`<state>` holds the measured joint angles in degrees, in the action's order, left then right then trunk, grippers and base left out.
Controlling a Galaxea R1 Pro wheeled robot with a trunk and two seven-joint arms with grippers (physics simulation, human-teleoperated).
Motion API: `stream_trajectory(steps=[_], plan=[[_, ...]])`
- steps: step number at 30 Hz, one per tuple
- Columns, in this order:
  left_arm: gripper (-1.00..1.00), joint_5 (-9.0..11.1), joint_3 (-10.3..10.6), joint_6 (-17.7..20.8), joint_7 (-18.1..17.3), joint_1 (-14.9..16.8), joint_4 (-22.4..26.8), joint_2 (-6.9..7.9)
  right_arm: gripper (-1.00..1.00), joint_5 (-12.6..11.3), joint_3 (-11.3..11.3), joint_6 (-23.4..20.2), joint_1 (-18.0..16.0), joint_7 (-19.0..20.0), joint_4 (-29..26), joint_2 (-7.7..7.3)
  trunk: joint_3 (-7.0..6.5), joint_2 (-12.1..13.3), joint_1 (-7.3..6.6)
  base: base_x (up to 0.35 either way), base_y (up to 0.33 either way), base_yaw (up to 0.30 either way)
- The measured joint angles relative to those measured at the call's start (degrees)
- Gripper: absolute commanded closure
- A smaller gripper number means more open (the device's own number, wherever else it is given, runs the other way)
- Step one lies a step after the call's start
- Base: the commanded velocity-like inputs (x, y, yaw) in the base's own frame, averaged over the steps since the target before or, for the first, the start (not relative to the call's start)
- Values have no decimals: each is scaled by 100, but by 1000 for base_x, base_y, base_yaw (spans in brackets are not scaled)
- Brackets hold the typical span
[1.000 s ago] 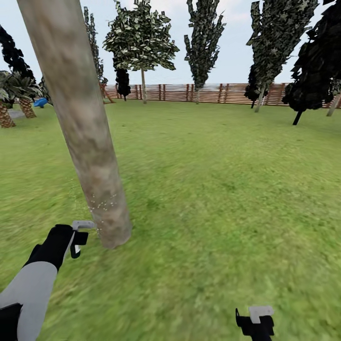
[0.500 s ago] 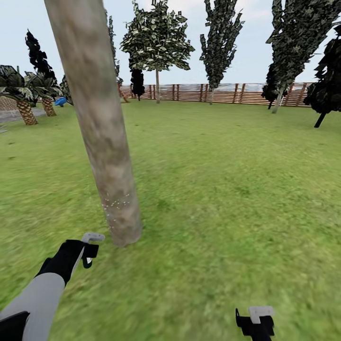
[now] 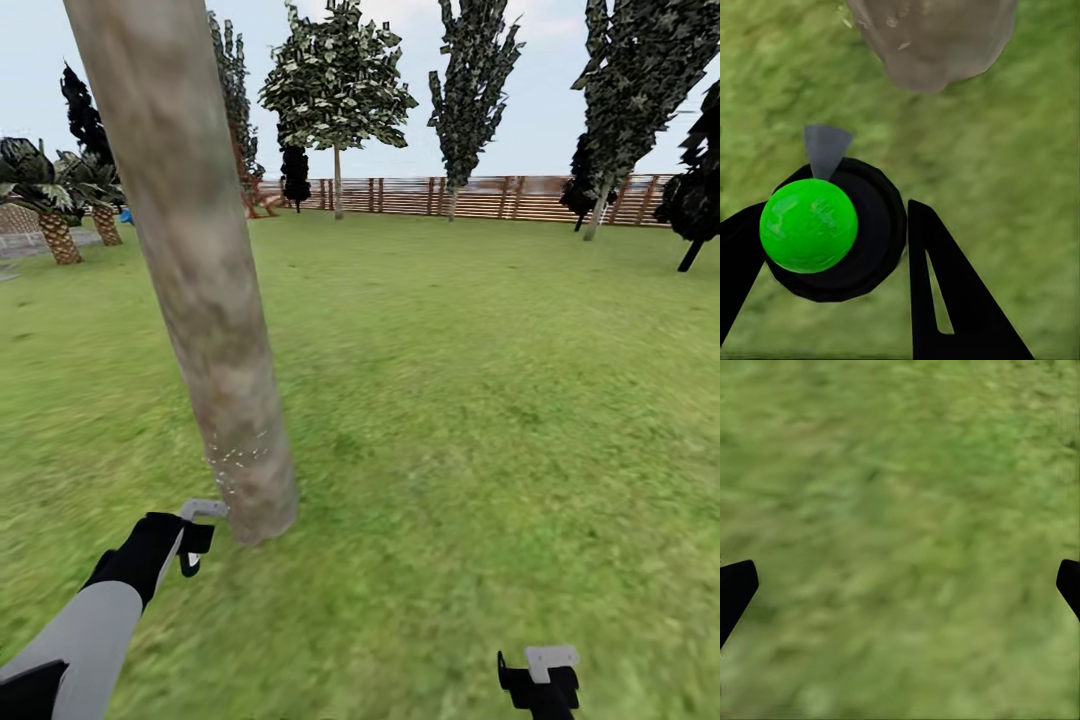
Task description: In the garden, pick up the pesticide atomizer on the floor and spray pesticide onto both trees until each tree trunk is fully covered.
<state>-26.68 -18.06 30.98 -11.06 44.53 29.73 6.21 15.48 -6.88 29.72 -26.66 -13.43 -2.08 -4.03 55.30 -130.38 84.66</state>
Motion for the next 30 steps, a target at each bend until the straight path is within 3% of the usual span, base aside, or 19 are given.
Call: stream_trajectory(steps=[7,22,30], plan=[[100,21,20,-19,11,-27,3,-109,-100,0,-2,1,3,-2,1,21,0,0,-1,-64,-229,268],[100,58,14,-34,15,-27,0,-131,-100,0,-5,2,4,-11,-1,25,0,0,0,136,-248,21],[100,58,15,-32,14,-28,6,-131,-100,-1,-5,1,4,-11,1,25,0,0,0,1,-272,238]])
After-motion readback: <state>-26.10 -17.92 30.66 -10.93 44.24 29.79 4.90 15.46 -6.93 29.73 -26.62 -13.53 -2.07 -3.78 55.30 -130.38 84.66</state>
